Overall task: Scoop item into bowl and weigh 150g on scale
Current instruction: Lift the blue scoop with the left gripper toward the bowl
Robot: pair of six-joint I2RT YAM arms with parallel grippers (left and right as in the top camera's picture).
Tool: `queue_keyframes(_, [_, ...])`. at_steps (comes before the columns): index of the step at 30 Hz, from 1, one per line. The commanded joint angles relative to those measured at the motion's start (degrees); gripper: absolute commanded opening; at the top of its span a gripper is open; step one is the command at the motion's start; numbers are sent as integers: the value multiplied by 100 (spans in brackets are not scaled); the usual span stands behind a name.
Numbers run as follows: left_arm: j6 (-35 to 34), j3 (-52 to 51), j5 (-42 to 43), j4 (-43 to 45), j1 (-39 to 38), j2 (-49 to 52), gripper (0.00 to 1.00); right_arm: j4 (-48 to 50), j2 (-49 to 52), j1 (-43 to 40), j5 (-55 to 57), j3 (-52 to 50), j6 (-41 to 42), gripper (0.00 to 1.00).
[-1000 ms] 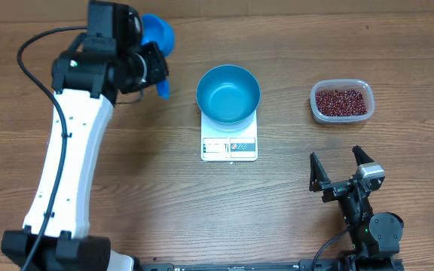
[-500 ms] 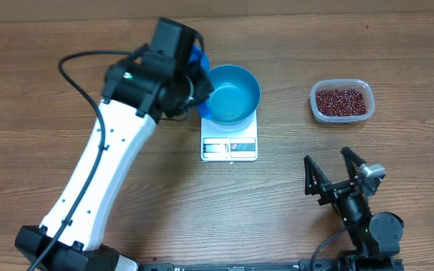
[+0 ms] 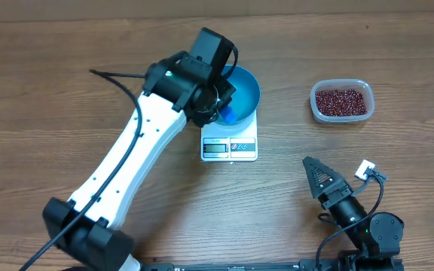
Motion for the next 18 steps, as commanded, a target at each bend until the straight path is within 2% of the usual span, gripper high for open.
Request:
queue_keyframes(1, [-356,116,81,7,-87,267,4,87,-66,-20,-245,-59,702,100])
queue_keyframes(5, [-358,116,195,9,-125,476,4,660,-66,-20,-647,-57,-179,100])
queue_keyframes(9, [-433,116,195,22,-136,501,4,1078,-63,-20,-804,-37,-382,99])
queue_keyframes(14, [-577,118,197,33,-136,501,4,1034,94,-13,-894,238,-688,99])
queue_keyframes(18, [-595,118,199,114,-136,501,4,1005,636,2,-953,579,-1093,100])
